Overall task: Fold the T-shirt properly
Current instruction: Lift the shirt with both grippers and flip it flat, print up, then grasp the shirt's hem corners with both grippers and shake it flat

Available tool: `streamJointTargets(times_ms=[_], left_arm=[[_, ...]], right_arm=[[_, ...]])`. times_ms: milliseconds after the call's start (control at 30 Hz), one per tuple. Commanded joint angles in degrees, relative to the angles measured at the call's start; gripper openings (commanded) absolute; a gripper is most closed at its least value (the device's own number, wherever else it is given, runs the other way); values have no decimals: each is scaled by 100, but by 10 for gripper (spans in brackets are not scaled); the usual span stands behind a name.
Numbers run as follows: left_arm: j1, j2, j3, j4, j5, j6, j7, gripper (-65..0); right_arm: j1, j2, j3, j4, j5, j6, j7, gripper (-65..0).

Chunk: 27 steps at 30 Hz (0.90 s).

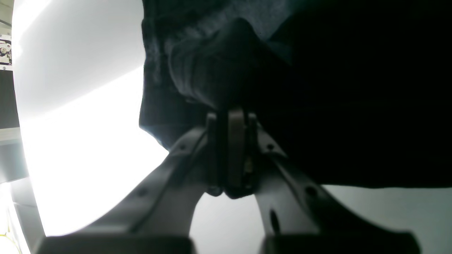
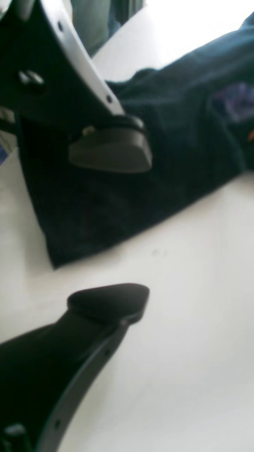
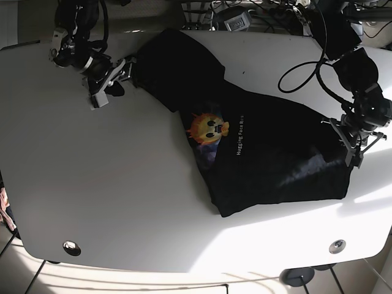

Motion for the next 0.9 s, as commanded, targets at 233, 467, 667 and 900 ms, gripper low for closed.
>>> streamJointTargets(times_ms=[233, 467, 667, 900], left_arm=[[-129, -95, -17, 127, -24, 36, -86, -650], [-129, -95, -17, 127, -24, 36, -86, -650], [-129, -86, -17, 127, -24, 36, -86, -650], [-155, -86, -8, 312, -24, 36, -86, -650]], right_arm=[[-626, 14, 672, 110, 160, 56, 119, -184], [-1039, -232, 356, 102, 152, 56, 119, -184], [-864, -470, 4, 58, 99, 56, 145, -185], [-644, -364, 4, -188, 116, 56, 145, -588]])
